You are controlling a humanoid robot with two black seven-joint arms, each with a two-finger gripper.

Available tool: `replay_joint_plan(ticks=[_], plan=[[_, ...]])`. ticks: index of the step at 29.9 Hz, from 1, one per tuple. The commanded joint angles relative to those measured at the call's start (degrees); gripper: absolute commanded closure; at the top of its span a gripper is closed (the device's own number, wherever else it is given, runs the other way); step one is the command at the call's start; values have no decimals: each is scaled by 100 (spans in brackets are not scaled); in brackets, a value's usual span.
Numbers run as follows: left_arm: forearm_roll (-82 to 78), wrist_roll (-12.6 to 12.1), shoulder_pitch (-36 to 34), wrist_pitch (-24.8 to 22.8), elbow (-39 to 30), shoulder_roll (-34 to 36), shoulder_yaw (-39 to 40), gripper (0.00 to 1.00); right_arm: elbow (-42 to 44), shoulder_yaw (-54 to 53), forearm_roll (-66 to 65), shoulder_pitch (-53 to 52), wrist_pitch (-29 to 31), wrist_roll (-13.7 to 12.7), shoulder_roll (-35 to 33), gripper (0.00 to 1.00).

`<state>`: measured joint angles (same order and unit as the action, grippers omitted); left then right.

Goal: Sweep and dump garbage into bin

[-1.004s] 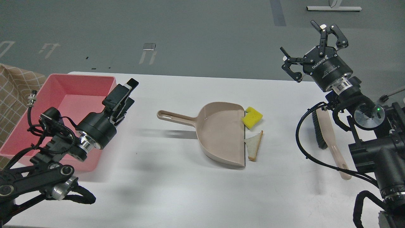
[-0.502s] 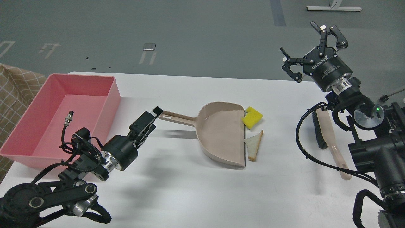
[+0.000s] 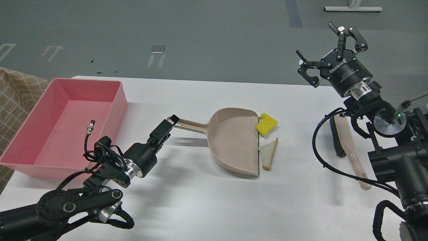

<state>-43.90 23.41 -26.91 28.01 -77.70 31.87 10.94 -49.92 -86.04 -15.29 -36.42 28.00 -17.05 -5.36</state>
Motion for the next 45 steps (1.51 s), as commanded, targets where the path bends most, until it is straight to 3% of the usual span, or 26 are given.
replay_joint_plan(ticks=[1,11,30,33,45], plan=[[-5,-3,-8,-1,255,-189,-4,2,0,0,0,-5,0,0,0,0],[13,-12,-359,-1,801,-664,-513,2,0,0,0,-5,0,0,0,0],[92,-232,-755,-1,1803,-1279,-461,4,-9,0,0,56,0,0,0,0],[92,-240,-746,-1,1811,-1341,-461,9,-9,0,0,56,0,0,0,0],[100,-320,-728,-1,1811,-1350,-496,51,-9,8,0,56,0,0,0,0]])
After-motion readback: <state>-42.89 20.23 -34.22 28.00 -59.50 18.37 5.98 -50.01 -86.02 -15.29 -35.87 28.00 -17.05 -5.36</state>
